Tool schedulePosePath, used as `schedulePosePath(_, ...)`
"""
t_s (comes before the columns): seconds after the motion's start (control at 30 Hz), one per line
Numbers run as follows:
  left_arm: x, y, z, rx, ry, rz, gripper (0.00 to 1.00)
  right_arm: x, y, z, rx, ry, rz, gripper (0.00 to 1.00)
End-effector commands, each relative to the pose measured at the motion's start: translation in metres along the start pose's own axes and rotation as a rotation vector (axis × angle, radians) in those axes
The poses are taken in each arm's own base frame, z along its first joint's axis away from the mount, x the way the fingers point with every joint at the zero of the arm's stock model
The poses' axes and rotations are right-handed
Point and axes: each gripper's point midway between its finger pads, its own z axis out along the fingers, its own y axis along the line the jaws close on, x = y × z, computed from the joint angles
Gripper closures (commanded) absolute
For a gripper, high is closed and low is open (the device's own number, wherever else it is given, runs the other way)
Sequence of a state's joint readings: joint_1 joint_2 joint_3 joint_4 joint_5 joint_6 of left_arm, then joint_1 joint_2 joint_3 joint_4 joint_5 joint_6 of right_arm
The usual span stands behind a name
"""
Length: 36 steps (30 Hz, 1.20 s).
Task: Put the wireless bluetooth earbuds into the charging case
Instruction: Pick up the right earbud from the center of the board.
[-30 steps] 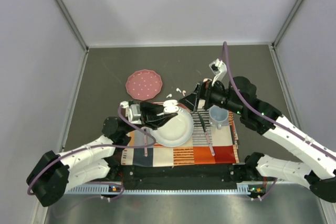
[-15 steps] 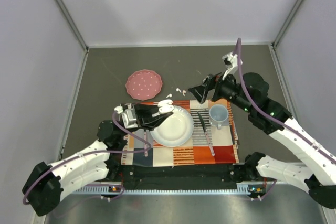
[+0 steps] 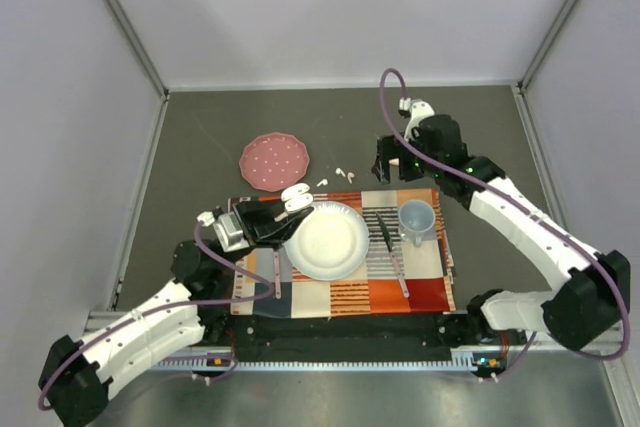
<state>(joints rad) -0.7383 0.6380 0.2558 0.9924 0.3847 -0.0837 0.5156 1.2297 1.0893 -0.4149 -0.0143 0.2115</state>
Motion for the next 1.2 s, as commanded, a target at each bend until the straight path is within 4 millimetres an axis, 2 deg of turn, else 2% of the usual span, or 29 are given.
schedulePosePath(0.0, -0.006, 0.011, -0.004, -0.066, -0.005, 0.033, 1.00, -0.013, 0.015, 0.020, -0.073, 0.016, 0.001, 0.06)
schedulePosePath(0.03, -0.007, 0.011, -0.005, -0.069, -0.007, 0.038, 1.00, -0.012, 0.016, 0.027, -0.077, 0.029, 0.015, 0.08)
schedulePosePath(0.07, -0.006, 0.012, -0.005, -0.070, 0.002, 0.041, 1.00, 0.001, 0.015, 0.047, -0.072, 0.084, 0.036, 0.11)
schedulePosePath(0.1, -0.006, 0.012, -0.005, -0.072, 0.008, 0.042, 1.00, -0.005, 0.020, 0.053, -0.092, 0.084, 0.037, 0.18)
schedulePosePath(0.13, -0.007, 0.012, -0.004, -0.070, 0.008, 0.046, 1.00, -0.003, 0.022, 0.061, -0.109, 0.102, 0.019, 0.20)
schedulePosePath(0.17, -0.006, 0.012, -0.005, -0.072, 0.015, 0.051, 1.00, 0.005, 0.026, 0.079, -0.136, 0.129, 0.012, 0.21)
schedulePosePath(0.3, -0.004, 0.016, -0.008, -0.097, 0.034, 0.060, 1.00, 0.004, 0.028, 0.117, -0.175, 0.130, -0.076, 0.35)
schedulePosePath(0.33, -0.005, 0.016, -0.010, -0.099, 0.031, 0.061, 1.00, 0.004, 0.028, 0.122, -0.184, 0.131, -0.111, 0.36)
schedulePosePath(0.37, -0.006, 0.016, -0.011, -0.100, 0.031, 0.062, 1.00, -0.004, 0.029, 0.128, -0.187, 0.114, -0.123, 0.39)
schedulePosePath(0.4, -0.006, 0.017, -0.012, -0.106, 0.038, 0.082, 1.00, 0.007, 0.028, 0.140, -0.193, 0.150, -0.128, 0.42)
schedulePosePath(0.5, -0.012, 0.020, -0.013, -0.121, 0.034, 0.103, 1.00, 0.003, 0.032, 0.156, -0.212, 0.156, -0.172, 0.44)
schedulePosePath(0.53, -0.011, 0.020, -0.014, -0.124, 0.046, 0.103, 1.00, 0.014, 0.031, 0.168, -0.214, 0.187, -0.191, 0.45)
schedulePosePath(0.57, -0.012, 0.021, -0.014, -0.124, 0.046, 0.108, 1.00, 0.006, 0.032, 0.173, -0.201, 0.174, -0.195, 0.46)
schedulePosePath(0.6, -0.014, 0.021, -0.014, -0.124, 0.044, 0.112, 1.00, 0.008, 0.033, 0.177, -0.194, 0.186, -0.197, 0.46)
schedulePosePath(0.63, -0.014, 0.020, -0.015, -0.122, 0.044, 0.112, 1.00, 0.020, 0.032, 0.188, -0.196, 0.215, -0.230, 0.47)
schedulePosePath(0.67, -0.015, 0.020, -0.015, -0.122, 0.044, 0.114, 1.00, 0.015, 0.034, 0.191, -0.199, 0.210, -0.242, 0.48)
schedulePosePath(0.83, -0.014, 0.021, -0.014, -0.123, 0.056, 0.114, 1.00, 0.039, 0.032, 0.212, -0.161, 0.277, -0.279, 0.50)
schedulePosePath(1.17, -0.011, 0.024, -0.011, -0.128, 0.079, 0.129, 1.00, 0.052, 0.042, 0.226, -0.149, 0.316, -0.356, 0.53)
